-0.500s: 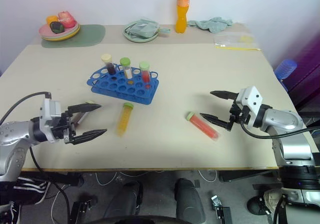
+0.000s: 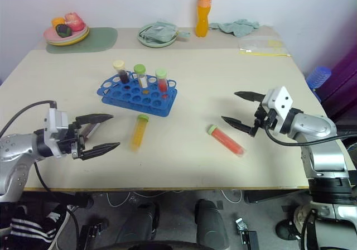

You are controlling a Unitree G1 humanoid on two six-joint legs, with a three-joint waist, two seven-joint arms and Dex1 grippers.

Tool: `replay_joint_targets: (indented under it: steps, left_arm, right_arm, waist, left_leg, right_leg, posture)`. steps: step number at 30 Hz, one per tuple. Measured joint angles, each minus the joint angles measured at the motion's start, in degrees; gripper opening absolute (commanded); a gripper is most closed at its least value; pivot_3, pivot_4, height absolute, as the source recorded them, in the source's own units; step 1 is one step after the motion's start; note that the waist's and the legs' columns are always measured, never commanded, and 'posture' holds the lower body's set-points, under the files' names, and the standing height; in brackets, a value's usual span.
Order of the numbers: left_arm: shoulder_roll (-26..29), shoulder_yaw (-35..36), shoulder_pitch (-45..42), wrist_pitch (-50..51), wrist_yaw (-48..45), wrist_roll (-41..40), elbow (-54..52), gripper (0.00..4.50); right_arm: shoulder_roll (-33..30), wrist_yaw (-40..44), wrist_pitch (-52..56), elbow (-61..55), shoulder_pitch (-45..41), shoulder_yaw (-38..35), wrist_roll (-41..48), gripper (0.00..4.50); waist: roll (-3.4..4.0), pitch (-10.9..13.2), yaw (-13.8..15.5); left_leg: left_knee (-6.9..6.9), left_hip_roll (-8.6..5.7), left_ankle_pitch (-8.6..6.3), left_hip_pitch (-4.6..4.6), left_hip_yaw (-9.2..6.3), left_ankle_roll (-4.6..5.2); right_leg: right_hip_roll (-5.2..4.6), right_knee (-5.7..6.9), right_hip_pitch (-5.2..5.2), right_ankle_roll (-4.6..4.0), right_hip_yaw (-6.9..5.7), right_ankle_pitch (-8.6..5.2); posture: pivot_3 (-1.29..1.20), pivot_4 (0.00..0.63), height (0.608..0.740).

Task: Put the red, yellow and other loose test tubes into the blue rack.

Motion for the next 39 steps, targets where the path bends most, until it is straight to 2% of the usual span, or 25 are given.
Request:
replay_joint_targets:
  steps: [5, 10, 15, 20, 25, 29, 33, 39]
  left_arm:
    - [-1.0, 0.4, 0.4, -1.2, 1.0, 0.0, 0.0, 4.45]
    - [-3.4, -1.2, -0.8, -1.6, 1.6, 0.1, -0.1, 4.45]
    - [-3.5, -1.2, -1.0, -2.0, 1.0, 0.2, -0.1, 4.45]
    - [-3.1, -1.1, 0.6, -2.4, -0.4, 0.1, -0.2, 4.45]
    - [-2.9, -1.0, 1.7, -2.4, -0.3, 0.1, -1.5, 4.45]
    - [-2.9, -1.0, 3.8, -2.4, 0.4, 0.1, -4.4, 4.45]
    - [-3.0, -0.9, 6.4, -1.8, 1.0, -0.1, -6.3, 4.45]
    - [-3.1, -0.8, 7.1, -1.5, 2.3, -0.4, -8.0, 4.45]
  right_arm:
    - [0.9, -3.9, 8.3, -4.7, 0.0, 1.3, 1.1, 4.5]
    - [-2.0, -9.6, 29.1, -16.2, -2.3, 0.7, 8.8, 4.5]
    - [-4.7, -20.2, 58.4, -29.7, -4.7, 2.8, 15.1, 4.5]
    - [-6.1, -26.4, 77.2, -33.3, -10.7, 5.5, 16.9, 4.5]
    - [-6.8, -30.3, 82.9, -32.1, -13.0, 9.8, 14.7, 4.5]
    - [-6.1, -31.0, 86.5, -28.8, -12.8, 10.1, 16.4, 4.5]
    - [-6.1, -32.1, 86.6, -27.8, -13.0, 10.5, 19.4, 4.5]
    - [-6.5, -34.3, 86.6, -26.0, -13.2, 15.7, 17.8, 4.5]
  waist:
    - [0.03, 0.0, 0.1]
    - [0.02, 0.0, 0.2]
    - [0.02, 0.0, 0.1]
    - [0.02, 0.0, 0.2]
    - [0.0, 0.0, 0.3]
    - [0.0, 0.0, 0.2]
    - [0.0, 0.0, 0.1]
    - [0.0, 0.0, 0.2]
  left_leg:
    - [0.0, 0.0, 0.0, -0.01, 0.0, 0.0]
    - [0.01, 0.0, 0.0, -0.02, -0.01, 0.0]
    - [0.0, 0.0, 0.0, -0.08, -0.02, 0.0]
    - [0.02, 0.0, 0.0, -0.12, -0.01, 0.0]
    - [-0.01, 0.0, -0.01, -0.19, 0.0, 0.01]
    - [-0.02, 0.0, -0.01, -0.2, 0.01, 0.01]
    - [-0.02, 0.01, -0.01, -0.19, 0.01, 0.02]
    - [-0.01, 0.0, -0.01, -0.21, 0.01, 0.02]
  right_leg:
    - [-0.01, 0.0, -0.01, 0.0, 0.0, 0.0]
    - [-0.01, -0.01, -0.01, -0.01, 0.0, 0.0]
    - [-0.03, -0.01, -0.09, -0.02, 0.0, -0.01]
    - [-0.04, -0.04, -0.14, -0.02, 0.0, -0.01]
    - [-0.05, -0.11, -0.18, -0.02, 0.0, -0.01]
    - [-0.04, -0.11, -0.19, -0.02, 0.0, -0.01]
    - [-0.02, -0.1, -0.2, 0.01, 0.0, -0.02]
    - [-0.03, -0.11, -0.21, 0.03, 0.0, -0.04]
  posture:
    - [0.0, 0.15, 0.74]
    - [0.0, 0.15, 0.74]
    - [0.0, 0.15, 0.74]
    - [0.0, 0.15, 0.74]
    - [0.0, 0.15, 0.74]
    - [0.0, 0.15, 0.74]
    - [0.0, 0.15, 0.74]
    - [0.0, 0.15, 0.74]
